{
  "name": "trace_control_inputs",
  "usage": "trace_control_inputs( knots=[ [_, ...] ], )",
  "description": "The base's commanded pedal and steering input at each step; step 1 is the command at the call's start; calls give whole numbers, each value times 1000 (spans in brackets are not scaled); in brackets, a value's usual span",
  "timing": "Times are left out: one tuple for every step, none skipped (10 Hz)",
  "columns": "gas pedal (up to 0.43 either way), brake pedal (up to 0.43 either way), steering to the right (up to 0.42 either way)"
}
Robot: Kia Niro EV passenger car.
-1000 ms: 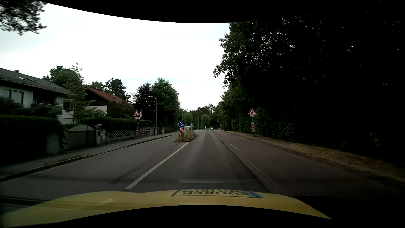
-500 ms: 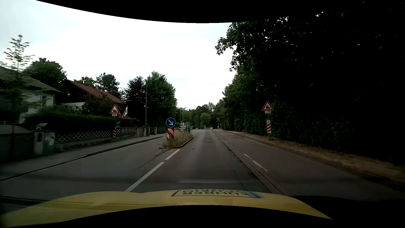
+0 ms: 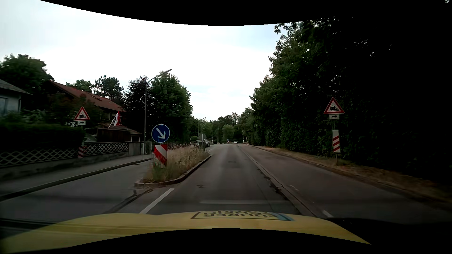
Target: Follow the waypoints while adhering to traffic rules and regulations
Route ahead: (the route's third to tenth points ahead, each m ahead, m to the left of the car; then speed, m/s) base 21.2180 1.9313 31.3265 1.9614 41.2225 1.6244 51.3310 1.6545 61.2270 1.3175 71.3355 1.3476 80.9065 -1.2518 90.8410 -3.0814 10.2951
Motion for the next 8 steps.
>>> trace_control_inputs(
  knots=[
    [59, 0, -1],
    [59, 0, -4],
    [59, 0, -3],
    [59, 0, -2],
    [59, 0, -2],
    [59, 0, -2],
    [59, 0, -1],
    [59, 0, -1]
  ],
)
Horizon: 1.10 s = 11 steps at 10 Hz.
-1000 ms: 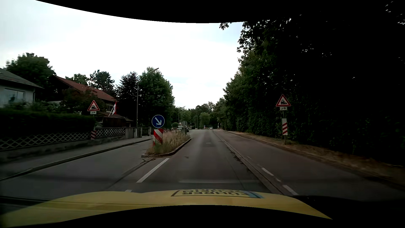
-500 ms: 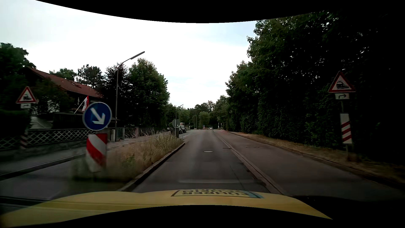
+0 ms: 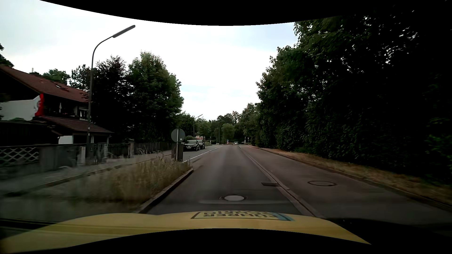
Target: Follow the waypoints while adhering to traffic rules and regulations
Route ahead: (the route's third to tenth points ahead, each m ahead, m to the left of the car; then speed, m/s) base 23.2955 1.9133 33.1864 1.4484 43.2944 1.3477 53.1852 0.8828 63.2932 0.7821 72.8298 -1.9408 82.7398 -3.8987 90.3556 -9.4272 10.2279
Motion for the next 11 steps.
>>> trace_control_inputs(
  knots=[
    [59, 0, -1],
    [59, 0, -1],
    [59, 0, -1],
    [59, 0, -1],
    [59, 0, -1],
    [47, 0, 0],
    [39, 0, -1],
    [28, 0, -2],
    [20, 0, -3],
    [8, 0, -3],
    [0, 0, -5]
  ],
)
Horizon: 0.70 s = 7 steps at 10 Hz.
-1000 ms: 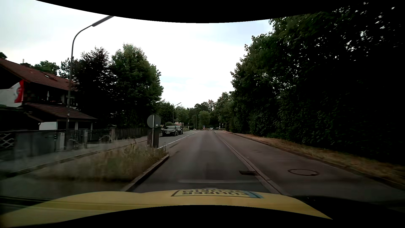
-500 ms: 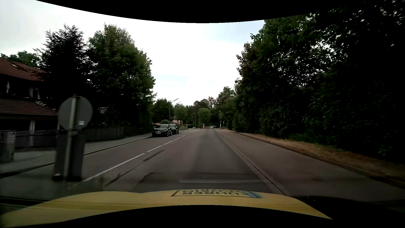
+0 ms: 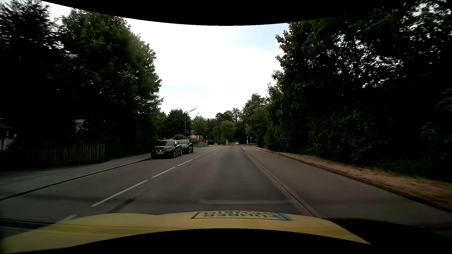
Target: Follow the waypoints while adhering to traffic rules and regulations
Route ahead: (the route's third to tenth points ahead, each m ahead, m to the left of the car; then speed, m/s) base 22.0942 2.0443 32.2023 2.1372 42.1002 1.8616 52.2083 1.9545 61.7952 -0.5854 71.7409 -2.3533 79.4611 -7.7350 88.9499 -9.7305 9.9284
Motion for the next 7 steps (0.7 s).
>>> trace_control_inputs(
  knots=[
    [0, 0, -8],
    [0, 0, -8],
    [0, 0, -7],
    [0, 0, -6],
    [8, 0, -5],
    [8, 0, -5],
    [20, 0, -4]
  ],
)
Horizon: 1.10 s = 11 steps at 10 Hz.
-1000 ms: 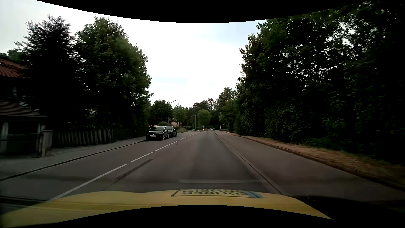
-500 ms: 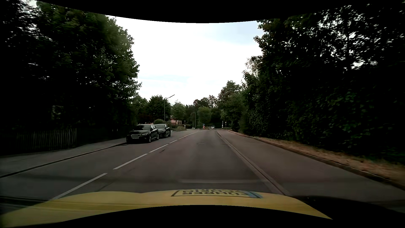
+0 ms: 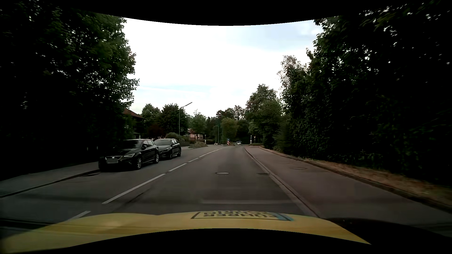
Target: Follow the waypoints while adhering to traffic rules and regulations
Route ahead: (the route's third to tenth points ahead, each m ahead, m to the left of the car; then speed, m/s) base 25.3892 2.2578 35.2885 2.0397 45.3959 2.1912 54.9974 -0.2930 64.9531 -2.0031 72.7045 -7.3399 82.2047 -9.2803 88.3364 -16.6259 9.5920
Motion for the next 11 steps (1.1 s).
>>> trace_control_inputs(
  knots=[
    [28, 0, -4],
    [28, 0, -3],
    [28, 0, -4],
    [28, 0, -4],
    [39, 0, -4],
    [39, 0, -4],
    [47, 0, -4],
    [47, 0, -3],
    [47, 0, -2],
    [67, 0, 0],
    [67, 0, 2]
  ],
)
